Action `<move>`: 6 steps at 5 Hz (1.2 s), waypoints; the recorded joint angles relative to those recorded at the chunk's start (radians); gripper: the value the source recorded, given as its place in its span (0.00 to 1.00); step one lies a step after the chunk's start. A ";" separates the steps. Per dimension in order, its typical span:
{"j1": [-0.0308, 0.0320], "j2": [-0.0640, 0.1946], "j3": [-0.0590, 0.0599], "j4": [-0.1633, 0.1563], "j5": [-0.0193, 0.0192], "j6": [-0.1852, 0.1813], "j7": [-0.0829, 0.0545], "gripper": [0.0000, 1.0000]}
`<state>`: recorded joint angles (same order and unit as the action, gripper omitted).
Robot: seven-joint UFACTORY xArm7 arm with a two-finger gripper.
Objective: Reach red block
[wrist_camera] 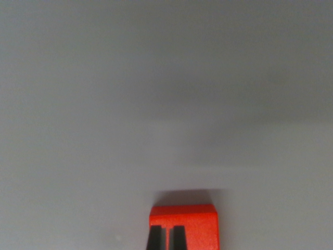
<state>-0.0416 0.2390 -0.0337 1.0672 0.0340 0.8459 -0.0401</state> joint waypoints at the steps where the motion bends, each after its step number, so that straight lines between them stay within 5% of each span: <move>1: -0.0018 0.011 -0.001 -0.026 0.0011 -0.038 -0.001 0.00; 6: -0.0049 0.031 -0.002 -0.071 0.0030 -0.104 -0.002 0.00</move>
<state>-0.0465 0.2700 -0.0356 0.9960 0.0370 0.7424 -0.0422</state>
